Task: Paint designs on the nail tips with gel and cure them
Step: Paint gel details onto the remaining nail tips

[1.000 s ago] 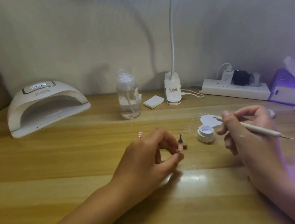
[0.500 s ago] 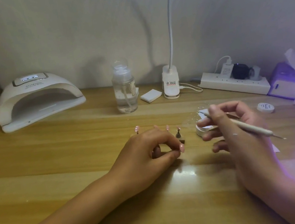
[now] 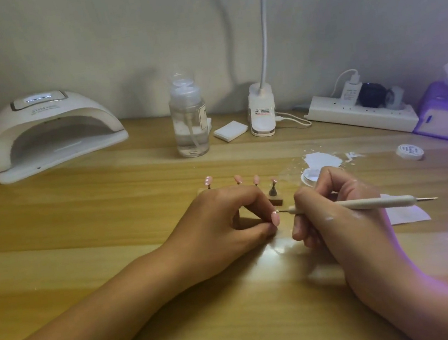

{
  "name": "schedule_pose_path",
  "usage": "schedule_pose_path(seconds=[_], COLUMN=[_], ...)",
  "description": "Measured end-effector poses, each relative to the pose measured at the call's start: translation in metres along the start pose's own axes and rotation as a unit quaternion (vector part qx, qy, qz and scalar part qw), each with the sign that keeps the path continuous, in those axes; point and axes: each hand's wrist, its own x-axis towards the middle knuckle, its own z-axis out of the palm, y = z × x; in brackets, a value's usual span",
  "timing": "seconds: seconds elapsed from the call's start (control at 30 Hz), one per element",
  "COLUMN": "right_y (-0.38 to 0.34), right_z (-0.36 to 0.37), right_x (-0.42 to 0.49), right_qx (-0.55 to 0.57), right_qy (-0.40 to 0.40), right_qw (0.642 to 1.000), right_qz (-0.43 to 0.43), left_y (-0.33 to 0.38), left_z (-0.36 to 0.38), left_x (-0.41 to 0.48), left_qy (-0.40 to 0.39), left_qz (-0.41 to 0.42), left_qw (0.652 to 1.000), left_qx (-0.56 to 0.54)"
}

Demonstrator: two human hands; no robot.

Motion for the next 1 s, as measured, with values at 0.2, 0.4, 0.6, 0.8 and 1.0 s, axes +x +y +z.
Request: schedule_pose_path(seconds=[0.2, 0.4, 0.6, 0.8, 1.0], right_y=[0.002, 0.001, 0.001, 0.002, 0.002], right_z=[0.000, 0.001, 0.001, 0.001, 0.001], right_x=[0.001, 0.002, 0.002, 0.003, 0.003], right_qx=[-0.021, -0.017, -0.023, -0.033, -0.025], right_qy=[-0.006, -0.014, -0.018, -0.015, -0.013], right_qw=[1.000, 1.000, 1.000, 0.999, 1.000], right_qz=[0.006, 0.007, 0.003, -0.001, -0.004], left_y=[-0.002, -0.009, -0.008, -0.004, -0.006], left_z=[0.001, 0.003, 0.003, 0.002, 0.002], left_x=[-0.001, 0.000, 0.000, 0.000, 0.000], left_qy=[0.001, 0.011, 0.011, 0.008, 0.012], left_qz=[0.015, 0.018, 0.016, 0.002, 0.017], left_qw=[1.000, 1.000, 1.000, 1.000, 1.000], left_qx=[0.004, 0.016, 0.013, -0.007, 0.010])
